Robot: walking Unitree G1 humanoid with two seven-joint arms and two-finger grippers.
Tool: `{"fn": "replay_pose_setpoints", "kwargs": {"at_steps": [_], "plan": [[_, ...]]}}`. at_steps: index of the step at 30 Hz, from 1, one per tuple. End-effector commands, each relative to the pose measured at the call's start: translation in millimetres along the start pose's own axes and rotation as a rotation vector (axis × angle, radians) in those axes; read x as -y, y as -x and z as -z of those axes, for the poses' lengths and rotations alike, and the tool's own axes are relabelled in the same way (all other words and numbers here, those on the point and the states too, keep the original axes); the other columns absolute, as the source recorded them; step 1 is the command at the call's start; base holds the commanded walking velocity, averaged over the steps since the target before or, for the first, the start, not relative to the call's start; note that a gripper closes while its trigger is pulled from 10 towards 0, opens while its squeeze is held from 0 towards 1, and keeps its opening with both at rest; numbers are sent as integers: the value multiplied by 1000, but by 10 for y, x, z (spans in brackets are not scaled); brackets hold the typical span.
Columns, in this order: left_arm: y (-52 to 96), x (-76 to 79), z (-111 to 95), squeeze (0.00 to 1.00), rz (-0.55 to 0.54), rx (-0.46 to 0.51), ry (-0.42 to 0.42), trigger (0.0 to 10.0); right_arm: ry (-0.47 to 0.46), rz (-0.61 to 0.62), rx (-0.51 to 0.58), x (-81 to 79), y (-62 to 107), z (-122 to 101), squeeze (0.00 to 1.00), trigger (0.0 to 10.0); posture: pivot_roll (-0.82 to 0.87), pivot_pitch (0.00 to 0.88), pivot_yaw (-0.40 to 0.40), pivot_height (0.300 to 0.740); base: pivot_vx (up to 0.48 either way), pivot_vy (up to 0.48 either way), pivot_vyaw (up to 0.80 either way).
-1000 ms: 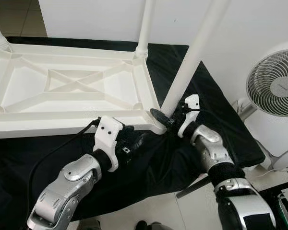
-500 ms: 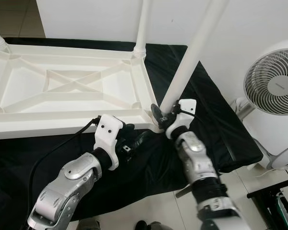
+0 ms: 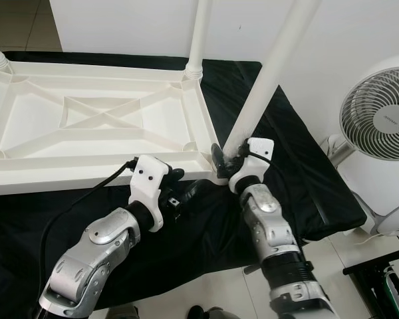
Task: Building children table
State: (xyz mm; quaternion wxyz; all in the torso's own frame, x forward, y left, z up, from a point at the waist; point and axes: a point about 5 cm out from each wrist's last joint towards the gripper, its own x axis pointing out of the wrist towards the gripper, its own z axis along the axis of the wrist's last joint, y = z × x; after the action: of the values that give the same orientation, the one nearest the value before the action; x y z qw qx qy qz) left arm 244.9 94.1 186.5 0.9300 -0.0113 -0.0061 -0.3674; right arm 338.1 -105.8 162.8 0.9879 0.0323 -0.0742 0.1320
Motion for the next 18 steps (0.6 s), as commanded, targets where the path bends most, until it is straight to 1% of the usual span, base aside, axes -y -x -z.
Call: {"fn": "replay_pose_setpoints", "kwargs": {"at_steps": [1,2,3,4,5,6,7,8,9,10,11,12,13,15,18], "plan": [[-8,65,21,0,68,-2,9,10000,-32,-8,-44,205,75,86,1000,10000,180,144,-146,740,0,0,0],[-8,66,21,0,67,-1,8,10000,-53,-31,-47,236,76,85,1000,10000,180,144,-146,740,0,0,0],[-7,68,19,0,67,-1,9,10000,-49,-83,-45,266,85,70,1000,10000,184,142,-148,740,0,0,0],[-7,68,19,0,67,-1,9,10000,-49,-83,-45,266,85,70,1000,10000,184,142,-148,740,0,0,0],[-2,71,16,0,66,0,9,10000,-39,-166,-57,327,104,65,0,10000,187,139,-149,740,0,0,0],[1,73,15,0,66,1,9,10000,-41,-195,-67,358,112,71,0,10000,187,139,-149,740,0,0,0],[1,73,15,0,66,1,9,10000,-41,-195,-67,358,112,71,0,10000,187,139,-149,740,0,0,0],[4,71,13,0,65,1,7,10000,-14,-247,-79,411,115,84,0,10000,194,135,-151,740,0,0,0],[4,71,13,0,65,1,7,10000,-14,-247,-79,411,115,84,0,10000,194,135,-151,740,0,0,0],[6,69,11,0,65,1,6,10000,2,-293,-90,452,117,91,0,10000,197,132,-151,740,0,0,0],[6,69,11,0,65,1,6,10000,2,-293,-90,452,117,91,0,10000,197,132,-151,740,0,0,0],[11,63,8,0,63,1,3,10000,10,-372,-95,467,122,87,0,10000,200,129,-150,740,0,0,0],[11,63,8,0,63,1,3,10000,10,-372,-95,467,122,87,0,10000,200,129,-150,740,0,0,0],[13,50,1,0,60,2,-3,10000,51,-511,-102,473,112,77,0,10000,211,119,-145,740,0,0,0],[12,46,-1,0,60,2,-4,10000,65,-548,-108,473,105,76,0,10000,211,119,-145,740,0,0,0]]}}
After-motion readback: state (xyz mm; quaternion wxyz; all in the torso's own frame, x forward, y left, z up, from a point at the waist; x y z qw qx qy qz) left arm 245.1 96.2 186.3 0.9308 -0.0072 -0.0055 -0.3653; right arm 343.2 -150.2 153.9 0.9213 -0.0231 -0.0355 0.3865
